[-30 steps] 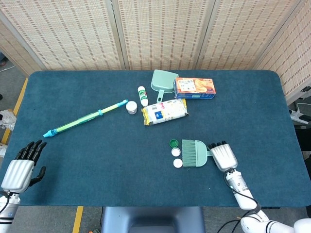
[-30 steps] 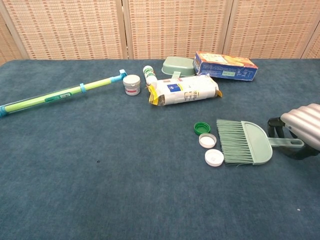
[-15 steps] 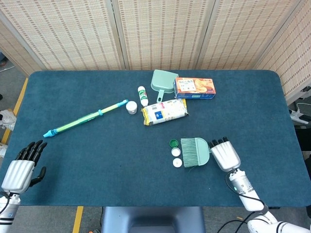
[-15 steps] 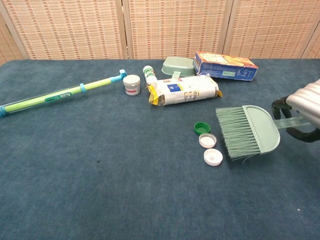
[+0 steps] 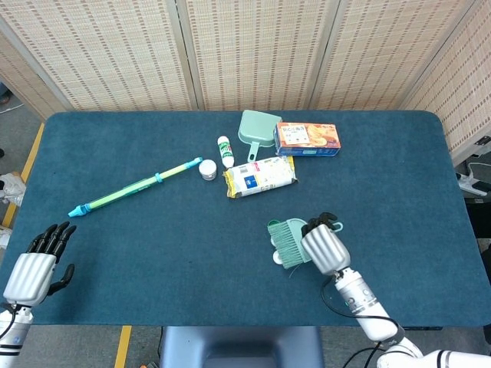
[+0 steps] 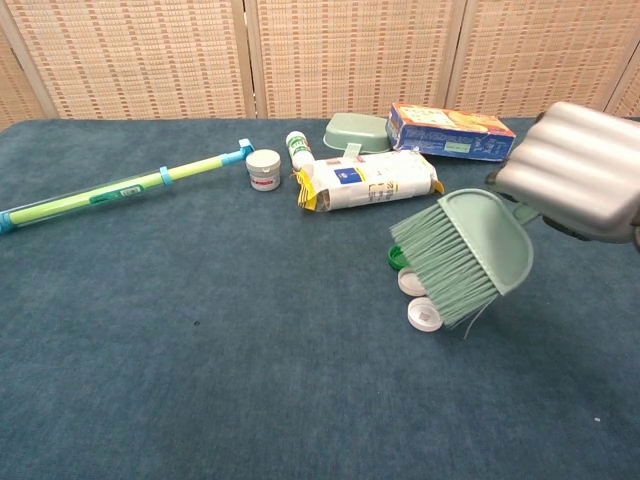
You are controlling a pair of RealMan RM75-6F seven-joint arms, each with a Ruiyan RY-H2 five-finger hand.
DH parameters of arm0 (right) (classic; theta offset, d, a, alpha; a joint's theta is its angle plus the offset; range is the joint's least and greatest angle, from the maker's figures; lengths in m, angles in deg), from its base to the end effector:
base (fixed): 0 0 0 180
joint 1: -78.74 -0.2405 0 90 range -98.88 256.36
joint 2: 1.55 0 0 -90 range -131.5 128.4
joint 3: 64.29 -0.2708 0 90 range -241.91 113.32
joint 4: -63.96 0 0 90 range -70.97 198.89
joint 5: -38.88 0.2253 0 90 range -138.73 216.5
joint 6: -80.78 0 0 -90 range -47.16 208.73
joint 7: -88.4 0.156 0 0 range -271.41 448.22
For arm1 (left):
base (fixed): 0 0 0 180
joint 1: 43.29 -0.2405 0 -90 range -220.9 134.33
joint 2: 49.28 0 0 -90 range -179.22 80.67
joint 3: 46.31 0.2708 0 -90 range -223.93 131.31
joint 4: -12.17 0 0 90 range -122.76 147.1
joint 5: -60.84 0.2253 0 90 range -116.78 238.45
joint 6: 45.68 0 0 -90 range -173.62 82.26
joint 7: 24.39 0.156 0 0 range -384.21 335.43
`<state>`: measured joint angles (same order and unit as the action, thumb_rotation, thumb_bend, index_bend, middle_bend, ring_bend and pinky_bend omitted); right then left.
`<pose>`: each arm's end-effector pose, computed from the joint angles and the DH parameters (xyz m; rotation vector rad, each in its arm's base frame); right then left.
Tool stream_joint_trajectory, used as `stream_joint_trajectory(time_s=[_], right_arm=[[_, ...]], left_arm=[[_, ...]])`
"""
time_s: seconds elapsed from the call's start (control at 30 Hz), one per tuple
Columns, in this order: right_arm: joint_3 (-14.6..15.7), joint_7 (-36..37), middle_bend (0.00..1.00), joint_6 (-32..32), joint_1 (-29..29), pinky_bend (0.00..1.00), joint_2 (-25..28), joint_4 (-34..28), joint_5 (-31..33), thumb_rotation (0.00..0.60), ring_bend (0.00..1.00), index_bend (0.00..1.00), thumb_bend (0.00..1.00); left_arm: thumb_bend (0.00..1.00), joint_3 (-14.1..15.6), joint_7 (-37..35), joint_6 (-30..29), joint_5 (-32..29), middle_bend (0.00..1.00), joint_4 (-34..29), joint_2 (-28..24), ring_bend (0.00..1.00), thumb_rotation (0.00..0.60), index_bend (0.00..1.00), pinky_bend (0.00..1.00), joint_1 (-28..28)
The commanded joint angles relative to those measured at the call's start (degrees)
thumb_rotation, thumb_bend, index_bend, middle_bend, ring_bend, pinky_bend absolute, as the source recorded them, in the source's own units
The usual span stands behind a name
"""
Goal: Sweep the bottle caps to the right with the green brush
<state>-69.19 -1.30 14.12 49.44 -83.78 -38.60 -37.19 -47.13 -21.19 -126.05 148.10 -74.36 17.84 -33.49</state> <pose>-0.1617 -0.2778 0.0009 1.9140 0.2020 0.2927 -0.3347 0.2173 0.1258 -1.5447 -0.8378 -0.8255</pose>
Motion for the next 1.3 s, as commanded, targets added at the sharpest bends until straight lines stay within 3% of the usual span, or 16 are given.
stream_joint_trajectory(time_s=[0.03,0.23,0.5,1.3], right_arm=[[-1.1,-19.3,0.83,0.4,-6.1,0.48,-4.4,-7.6,9.6,0.6,0.58,0.92,0.42],[-1.3,-30.4,0.83,-3.2,-10.5,0.48,-9.0,-9.3,15.9,0.6,0.58,0.93,0.42],[0.3,-34.3,0.83,-6.8,-14.4,0.48,-11.9,-7.5,21.2,0.6,0.58,0.93,0.42],[5.6,-28.7,0.83,-11.4,-19.0,0.48,-10.0,-1.3,27.8,0.6,0.58,0.93,0.42]], left_arm=[[0.45,0.0,-0.4,0.0,0.0,0.0,0.0,-0.2,0.01,0.6,0.0,0.16,0.0],[0.45,0.0,-1.6,-0.1,0.1,0.0,0.2,-0.6,0.01,0.6,0.0,0.16,-0.1],[0.45,0.2,-1.7,-0.7,0.7,0.0,0.4,-0.5,0.01,0.6,0.0,0.16,-0.3],[0.45,0.3,-0.4,-0.6,0.7,0.0,0.3,-0.1,0.01,0.6,0.0,0.16,-0.3]])
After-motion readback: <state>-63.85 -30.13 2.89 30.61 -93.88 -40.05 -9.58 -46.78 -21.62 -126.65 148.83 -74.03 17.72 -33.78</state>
